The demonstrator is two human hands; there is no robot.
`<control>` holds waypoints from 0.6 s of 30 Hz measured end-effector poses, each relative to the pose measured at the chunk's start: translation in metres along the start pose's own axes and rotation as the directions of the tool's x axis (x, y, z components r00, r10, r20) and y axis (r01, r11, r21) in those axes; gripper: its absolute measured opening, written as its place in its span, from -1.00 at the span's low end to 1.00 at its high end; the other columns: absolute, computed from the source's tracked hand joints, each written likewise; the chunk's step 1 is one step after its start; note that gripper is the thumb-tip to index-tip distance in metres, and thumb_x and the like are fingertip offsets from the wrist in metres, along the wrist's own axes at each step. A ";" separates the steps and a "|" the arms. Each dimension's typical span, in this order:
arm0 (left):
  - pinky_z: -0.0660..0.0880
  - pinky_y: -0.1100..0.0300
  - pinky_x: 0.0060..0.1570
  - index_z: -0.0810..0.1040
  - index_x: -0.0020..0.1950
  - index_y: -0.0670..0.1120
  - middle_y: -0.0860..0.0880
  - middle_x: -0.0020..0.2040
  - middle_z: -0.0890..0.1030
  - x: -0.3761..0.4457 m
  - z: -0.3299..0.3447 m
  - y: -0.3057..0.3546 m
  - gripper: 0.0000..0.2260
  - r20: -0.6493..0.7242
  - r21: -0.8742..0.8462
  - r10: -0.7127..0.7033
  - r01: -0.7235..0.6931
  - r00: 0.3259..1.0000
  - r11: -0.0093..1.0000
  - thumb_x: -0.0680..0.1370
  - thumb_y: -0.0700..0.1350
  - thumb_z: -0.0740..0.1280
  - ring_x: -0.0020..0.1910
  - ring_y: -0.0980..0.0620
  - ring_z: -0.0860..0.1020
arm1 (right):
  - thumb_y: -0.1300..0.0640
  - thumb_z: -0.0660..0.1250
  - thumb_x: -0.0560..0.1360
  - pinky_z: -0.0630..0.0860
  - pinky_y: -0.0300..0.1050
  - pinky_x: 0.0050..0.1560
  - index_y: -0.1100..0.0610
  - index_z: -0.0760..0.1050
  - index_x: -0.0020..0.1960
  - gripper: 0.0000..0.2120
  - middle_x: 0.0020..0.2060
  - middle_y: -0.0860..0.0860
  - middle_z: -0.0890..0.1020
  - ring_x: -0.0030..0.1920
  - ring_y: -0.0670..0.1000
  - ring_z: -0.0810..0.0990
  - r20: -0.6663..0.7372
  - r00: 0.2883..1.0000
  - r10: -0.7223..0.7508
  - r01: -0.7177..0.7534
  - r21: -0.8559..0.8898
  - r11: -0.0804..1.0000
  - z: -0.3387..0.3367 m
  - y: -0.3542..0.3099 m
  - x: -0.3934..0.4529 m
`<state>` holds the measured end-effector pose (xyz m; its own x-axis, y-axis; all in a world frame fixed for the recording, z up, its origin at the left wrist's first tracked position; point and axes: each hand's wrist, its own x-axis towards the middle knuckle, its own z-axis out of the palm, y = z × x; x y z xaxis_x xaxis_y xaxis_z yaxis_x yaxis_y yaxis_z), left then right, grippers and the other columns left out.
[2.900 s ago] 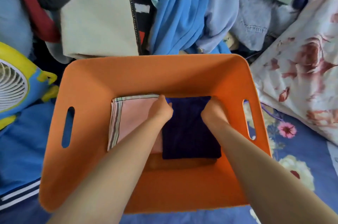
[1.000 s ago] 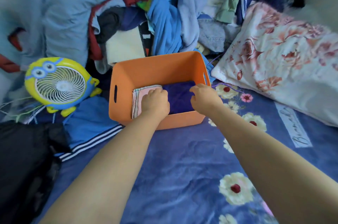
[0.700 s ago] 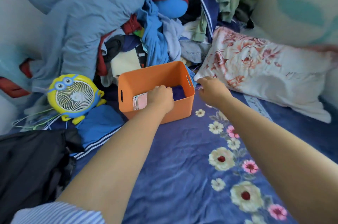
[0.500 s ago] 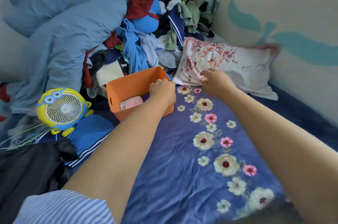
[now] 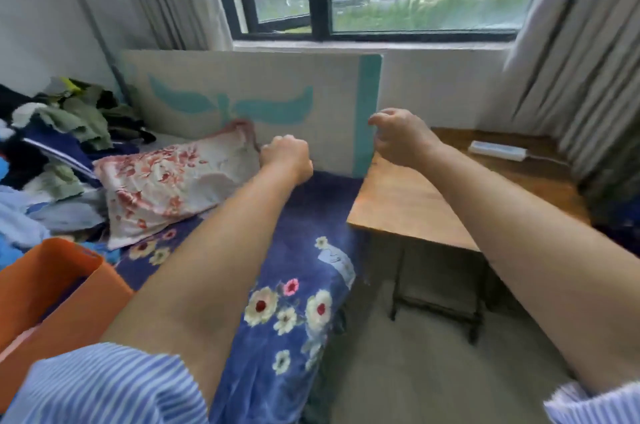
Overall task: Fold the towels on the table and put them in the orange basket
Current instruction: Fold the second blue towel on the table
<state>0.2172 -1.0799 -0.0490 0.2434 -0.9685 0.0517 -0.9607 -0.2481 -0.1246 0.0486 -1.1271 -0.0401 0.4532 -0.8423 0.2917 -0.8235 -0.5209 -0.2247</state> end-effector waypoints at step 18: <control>0.37 0.12 -0.07 0.52 0.16 -0.18 -0.15 0.19 0.49 0.044 -0.063 0.481 -0.75 -0.155 -0.079 0.542 -0.557 0.826 0.827 0.57 -0.18 0.14 0.21 -0.14 0.43 | 0.25 0.11 0.53 0.29 0.02 0.34 0.17 0.32 0.36 -0.60 0.37 0.12 0.36 0.37 0.13 0.31 -0.017 0.868 0.496 -0.494 -0.128 0.860 -0.141 0.408 -0.156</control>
<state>-0.2429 -1.2411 -0.0447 -0.3400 -0.9316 0.1285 -0.9404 0.3357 -0.0540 -0.4058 -1.1887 -0.0459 -0.0210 -0.9873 0.1574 -0.9758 -0.0140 -0.2183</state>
